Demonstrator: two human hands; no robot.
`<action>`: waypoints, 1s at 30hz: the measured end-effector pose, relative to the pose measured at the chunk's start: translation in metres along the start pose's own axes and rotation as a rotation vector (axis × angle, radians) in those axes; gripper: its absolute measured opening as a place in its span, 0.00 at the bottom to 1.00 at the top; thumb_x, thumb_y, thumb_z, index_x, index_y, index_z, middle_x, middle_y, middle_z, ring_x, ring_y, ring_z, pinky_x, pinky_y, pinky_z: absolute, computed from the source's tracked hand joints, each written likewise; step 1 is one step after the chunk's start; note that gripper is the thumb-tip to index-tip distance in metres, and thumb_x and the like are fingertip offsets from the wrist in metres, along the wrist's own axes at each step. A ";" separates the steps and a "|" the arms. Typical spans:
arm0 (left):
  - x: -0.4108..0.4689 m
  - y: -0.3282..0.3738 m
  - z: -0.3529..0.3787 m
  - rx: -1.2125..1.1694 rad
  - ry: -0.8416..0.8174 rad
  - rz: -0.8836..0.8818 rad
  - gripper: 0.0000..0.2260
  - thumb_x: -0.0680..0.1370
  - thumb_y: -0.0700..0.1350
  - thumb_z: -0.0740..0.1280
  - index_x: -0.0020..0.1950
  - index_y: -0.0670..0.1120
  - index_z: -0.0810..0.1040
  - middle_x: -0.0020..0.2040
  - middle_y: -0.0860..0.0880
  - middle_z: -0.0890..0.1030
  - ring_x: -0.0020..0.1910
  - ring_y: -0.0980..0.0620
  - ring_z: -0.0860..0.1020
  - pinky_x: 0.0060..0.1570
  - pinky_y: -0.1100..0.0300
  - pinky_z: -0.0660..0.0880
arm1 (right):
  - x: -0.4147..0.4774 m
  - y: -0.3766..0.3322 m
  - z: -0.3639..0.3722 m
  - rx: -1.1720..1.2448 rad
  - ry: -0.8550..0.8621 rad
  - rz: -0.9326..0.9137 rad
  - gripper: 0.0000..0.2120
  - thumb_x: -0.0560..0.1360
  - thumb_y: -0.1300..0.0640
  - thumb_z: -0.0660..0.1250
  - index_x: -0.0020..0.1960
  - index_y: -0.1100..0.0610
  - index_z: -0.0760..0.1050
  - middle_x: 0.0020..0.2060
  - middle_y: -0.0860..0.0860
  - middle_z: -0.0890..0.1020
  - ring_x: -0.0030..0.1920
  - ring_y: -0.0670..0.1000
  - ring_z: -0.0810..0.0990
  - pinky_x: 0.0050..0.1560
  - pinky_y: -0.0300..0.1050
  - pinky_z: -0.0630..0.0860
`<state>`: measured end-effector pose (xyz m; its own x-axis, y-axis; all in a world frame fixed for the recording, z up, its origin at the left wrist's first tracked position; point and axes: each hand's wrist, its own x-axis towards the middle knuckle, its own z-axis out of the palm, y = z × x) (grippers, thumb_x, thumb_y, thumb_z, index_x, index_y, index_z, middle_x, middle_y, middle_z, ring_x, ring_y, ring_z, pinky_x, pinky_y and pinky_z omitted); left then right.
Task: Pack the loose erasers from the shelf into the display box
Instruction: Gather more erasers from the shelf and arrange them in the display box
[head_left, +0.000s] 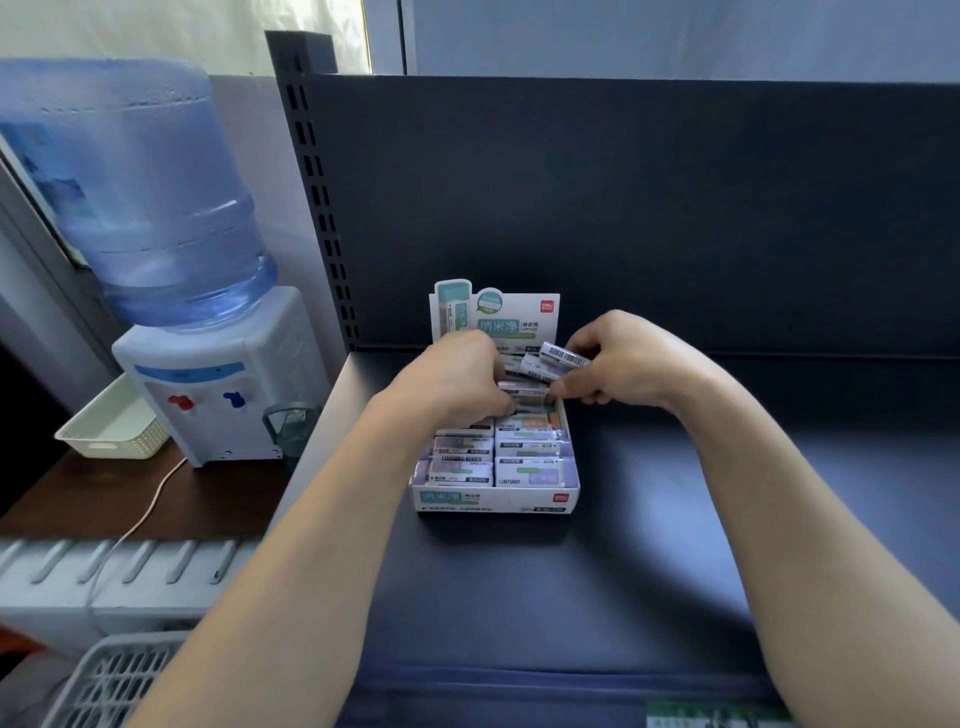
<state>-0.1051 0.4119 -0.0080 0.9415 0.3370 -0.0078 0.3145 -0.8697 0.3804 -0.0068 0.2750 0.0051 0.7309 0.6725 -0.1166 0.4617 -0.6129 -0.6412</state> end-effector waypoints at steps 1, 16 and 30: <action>0.000 0.000 0.001 0.012 0.020 0.001 0.04 0.71 0.42 0.70 0.39 0.42 0.81 0.41 0.47 0.78 0.39 0.50 0.76 0.31 0.60 0.70 | 0.000 0.000 0.000 -0.001 -0.004 0.000 0.06 0.68 0.60 0.75 0.44 0.59 0.81 0.31 0.50 0.80 0.30 0.46 0.77 0.32 0.37 0.74; -0.004 0.002 -0.001 -0.073 -0.016 -0.019 0.15 0.78 0.48 0.65 0.33 0.43 0.74 0.31 0.51 0.71 0.29 0.55 0.69 0.28 0.62 0.62 | 0.001 0.003 -0.003 -0.050 -0.015 -0.017 0.05 0.68 0.61 0.76 0.42 0.57 0.81 0.33 0.52 0.81 0.32 0.49 0.78 0.38 0.43 0.78; -0.006 0.001 0.003 -0.049 0.122 0.029 0.10 0.70 0.46 0.74 0.47 0.42 0.82 0.47 0.48 0.77 0.45 0.49 0.76 0.42 0.57 0.73 | 0.003 0.006 -0.006 -0.084 0.011 -0.021 0.05 0.65 0.61 0.76 0.39 0.55 0.81 0.30 0.51 0.80 0.31 0.50 0.77 0.43 0.51 0.80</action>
<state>-0.1097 0.4083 -0.0110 0.9275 0.3558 0.1148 0.2783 -0.8620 0.4237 0.0011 0.2706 0.0057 0.7259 0.6812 -0.0951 0.5173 -0.6318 -0.5773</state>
